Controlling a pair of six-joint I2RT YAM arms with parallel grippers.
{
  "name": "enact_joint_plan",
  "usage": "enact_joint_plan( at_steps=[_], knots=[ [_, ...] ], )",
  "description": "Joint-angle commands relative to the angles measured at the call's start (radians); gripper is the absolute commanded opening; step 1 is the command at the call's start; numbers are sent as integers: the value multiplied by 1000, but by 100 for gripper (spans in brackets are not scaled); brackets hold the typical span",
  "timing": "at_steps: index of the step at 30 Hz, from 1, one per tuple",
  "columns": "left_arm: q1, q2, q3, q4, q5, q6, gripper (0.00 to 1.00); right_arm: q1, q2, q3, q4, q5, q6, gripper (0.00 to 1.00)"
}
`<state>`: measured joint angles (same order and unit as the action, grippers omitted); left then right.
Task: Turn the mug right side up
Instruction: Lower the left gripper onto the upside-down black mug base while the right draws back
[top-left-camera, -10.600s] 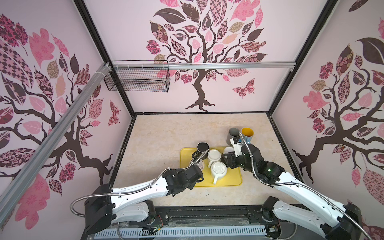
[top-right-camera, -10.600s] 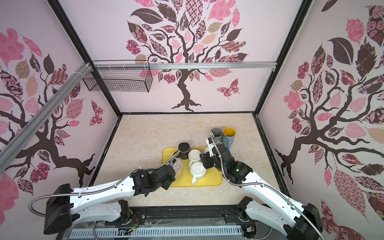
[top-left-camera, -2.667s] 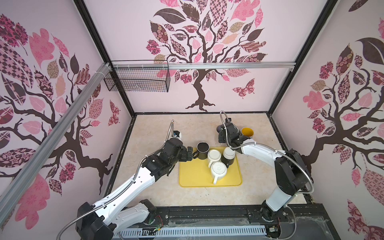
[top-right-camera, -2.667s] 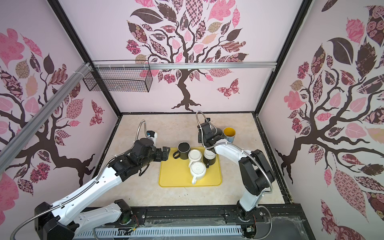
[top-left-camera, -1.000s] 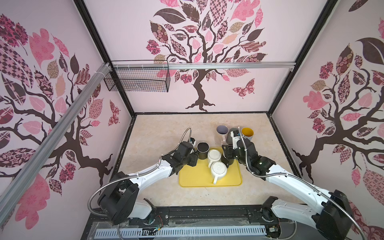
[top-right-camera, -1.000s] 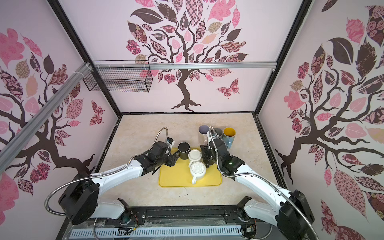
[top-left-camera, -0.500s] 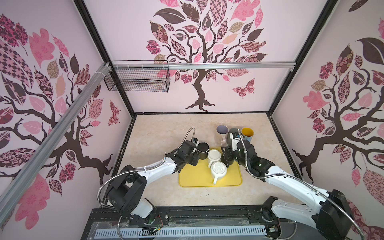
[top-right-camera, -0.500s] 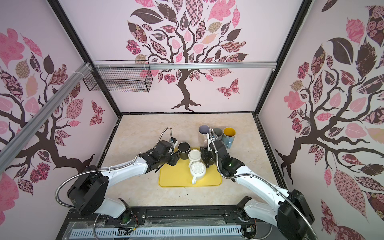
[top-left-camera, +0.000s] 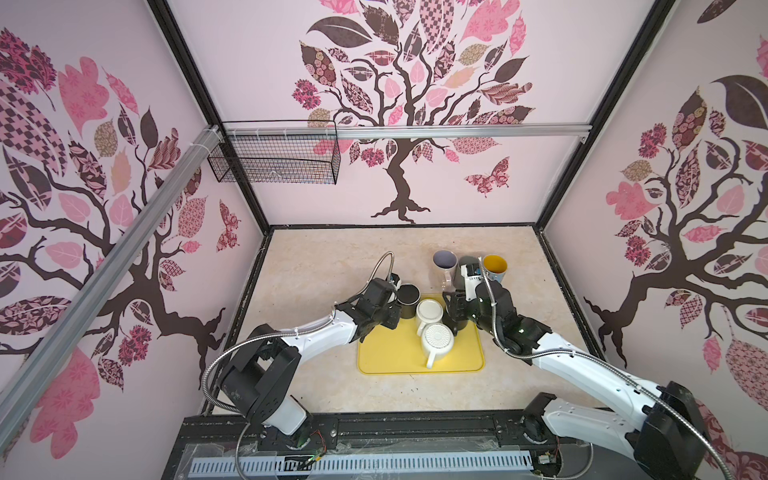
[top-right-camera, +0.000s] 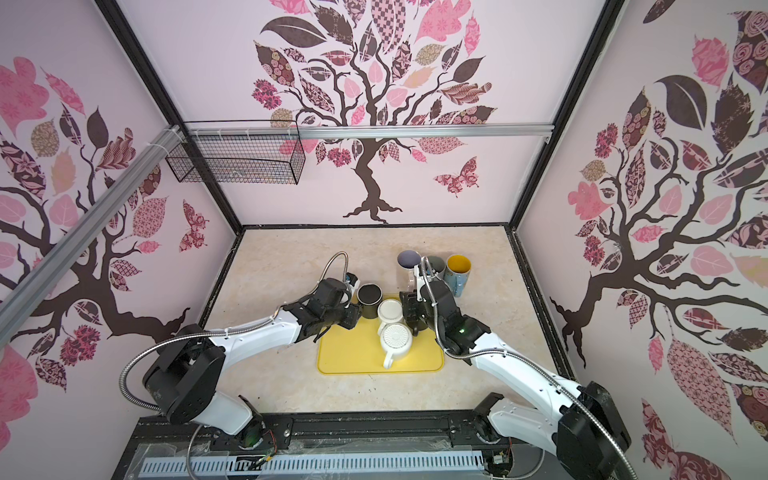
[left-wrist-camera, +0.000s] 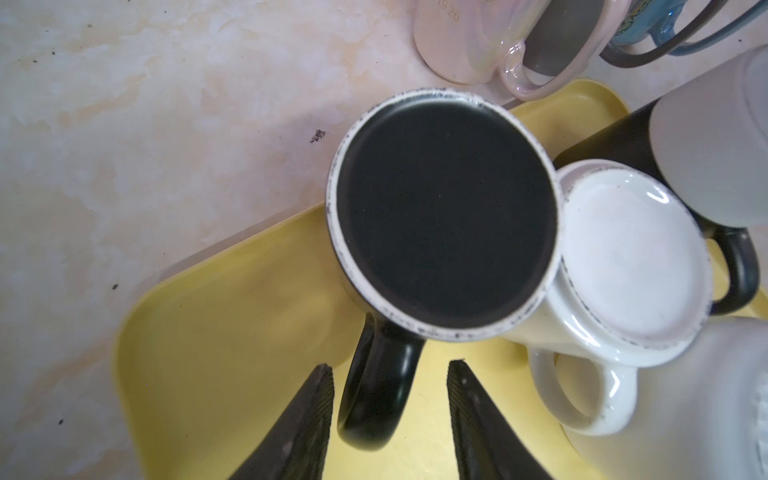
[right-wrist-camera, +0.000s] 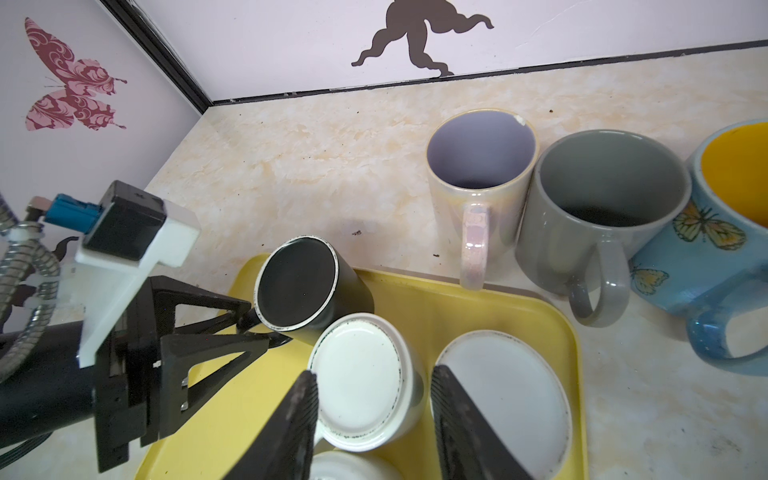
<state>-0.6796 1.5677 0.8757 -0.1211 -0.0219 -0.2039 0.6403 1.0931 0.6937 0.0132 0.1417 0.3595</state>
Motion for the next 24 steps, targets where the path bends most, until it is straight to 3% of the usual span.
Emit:
enact_joint_plan(
  at_steps=[1, 13, 24],
  knots=[
    [-3, 30, 70, 6, -18, 20, 47, 5, -18, -5, 20, 15, -14, 48],
    [-6, 36, 80, -12, -24, 31, 19, 5, -18, -7, 24, 18, -14, 48],
    [-77, -33, 63, -117, -184, 38, 14, 5, -16, -9, 26, 3, -6, 49]
  ],
)
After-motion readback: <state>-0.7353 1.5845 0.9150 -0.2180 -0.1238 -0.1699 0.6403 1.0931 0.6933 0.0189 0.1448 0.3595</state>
